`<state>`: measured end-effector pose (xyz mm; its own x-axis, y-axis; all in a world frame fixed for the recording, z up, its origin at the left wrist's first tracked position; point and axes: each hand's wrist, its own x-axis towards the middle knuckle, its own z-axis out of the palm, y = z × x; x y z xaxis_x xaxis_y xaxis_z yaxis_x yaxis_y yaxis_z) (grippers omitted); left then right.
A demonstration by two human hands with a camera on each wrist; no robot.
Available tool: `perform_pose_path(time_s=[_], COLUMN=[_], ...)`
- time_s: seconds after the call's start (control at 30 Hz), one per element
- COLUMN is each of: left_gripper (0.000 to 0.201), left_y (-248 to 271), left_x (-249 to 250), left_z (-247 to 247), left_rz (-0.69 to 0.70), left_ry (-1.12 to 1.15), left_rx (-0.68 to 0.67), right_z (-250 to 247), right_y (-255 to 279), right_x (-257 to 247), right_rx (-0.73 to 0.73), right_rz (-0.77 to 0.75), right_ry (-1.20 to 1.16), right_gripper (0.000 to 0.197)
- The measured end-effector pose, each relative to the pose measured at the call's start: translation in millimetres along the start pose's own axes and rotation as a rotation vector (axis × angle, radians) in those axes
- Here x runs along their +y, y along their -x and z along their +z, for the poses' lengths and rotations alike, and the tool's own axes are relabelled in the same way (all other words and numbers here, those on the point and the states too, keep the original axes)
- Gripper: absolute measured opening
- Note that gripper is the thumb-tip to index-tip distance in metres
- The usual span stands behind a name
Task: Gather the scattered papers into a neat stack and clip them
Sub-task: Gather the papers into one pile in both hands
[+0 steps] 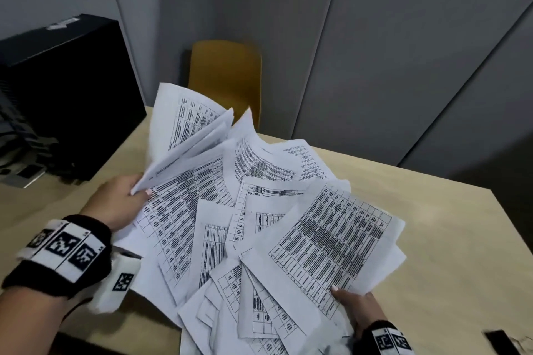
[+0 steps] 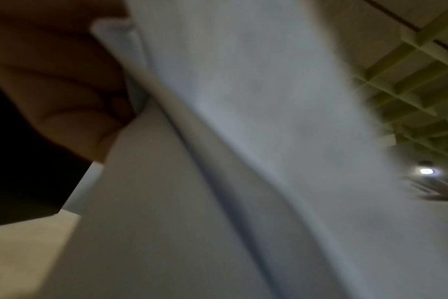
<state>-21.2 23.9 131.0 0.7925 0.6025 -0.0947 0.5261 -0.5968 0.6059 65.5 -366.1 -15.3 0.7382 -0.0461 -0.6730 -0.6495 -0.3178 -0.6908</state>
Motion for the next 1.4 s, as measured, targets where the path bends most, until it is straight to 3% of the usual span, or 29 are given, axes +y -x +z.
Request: perform_pose_path(time_s=[0.1,0.2,0.37,0.43,0.5,0.63,0.67,0.7,0.73,0.8,0.83,0.93,1.0,1.1,1.17,1.27,1.4], left_gripper=[0.007,0.009,0.009,0.019,0.013,0.014,0.019,0.022,0.023,0.026,0.022,0.017,0.018,0.018,0.024,0.009,0.023], left_y=[-0.7,-4.2,5.5,9.7,11.7,15.4,14.6,12.9,13.6,14.3,14.7,24.9,33.0,37.7,33.9,21.2,15.0], left_x=[1.3,2.2,14.6,21.7,27.6,37.6,37.0,33.9,30.5,27.0,29.1,51.7,69.1,79.2,75.6,59.7,20.3], left_z=[-14.7,-37.3,-33.6,-29.7,-39.8,-71.6,-77.9,-83.0,-88.4,-96.3,-97.9,-94.9,-85.2,-58.6,-36.7,12.2,96.4], left_rz=[0.052,0.112,0.136,0.148,0.184,0.297,0.305,0.334,0.354,0.385,0.397,0.415,0.417,0.427,0.394,0.194,-0.16], left_ry=[-0.022,-0.053,-0.112,-0.132,-0.13,-0.065,-0.042,-0.019,-0.03,-0.076,-0.058,0.061,0.117,0.176,0.285,0.518,0.62], left_rx=[0.059,0.093,0.073,0.095,0.162,0.328,0.344,0.364,0.394,0.445,0.441,0.464,0.474,0.376,0.291,0.164,-0.067], right_z=[2.2,-1.3,-8.7,-8.1,-7.1,1.9,2.4,2.0,2.5,-1.7,-3.7,-4.0,-5.0,-5.0,-5.5,-3.2,-5.4], right_y=[10.9,1.4,-6.4,3.3,9.2,-23.8,-32.9,-30.9,-24.8,-20.2,-18.2,-26.1,-37.2,-31.2,-30.0,-24.2,-23.4], right_x=[-6.8,-1.5,-4.4,-10.4,-14.9,12.4,18.2,16.2,8.6,2.8,1.6,8.2,17.9,15.3,15.2,15.2,13.3], right_rx=[-0.008,0.002,-0.006,-0.027,-0.013,-0.039,-0.035,-0.042,-0.093,-0.094,-0.064,-0.028,-0.022,0.0,0.004,0.021,-0.003], right_rz=[0.038,0.037,0.015,-0.021,-0.002,0.005,-0.006,-0.014,-0.003,0.018,0.027,0.048,0.069,0.084,0.082,0.081,0.028], right_ry=[0.025,0.06,0.048,0.039,-0.013,-0.016,-0.045,-0.048,-0.035,-0.057,-0.059,-0.015,-0.033,-0.031,-0.024,-0.017,-0.009], right_gripper=[0.082,0.091,0.044,0.029,0.041,0.114,0.125,0.123,0.107,0.057,0.052,0.09,0.083,0.078,0.087,0.094,0.065])
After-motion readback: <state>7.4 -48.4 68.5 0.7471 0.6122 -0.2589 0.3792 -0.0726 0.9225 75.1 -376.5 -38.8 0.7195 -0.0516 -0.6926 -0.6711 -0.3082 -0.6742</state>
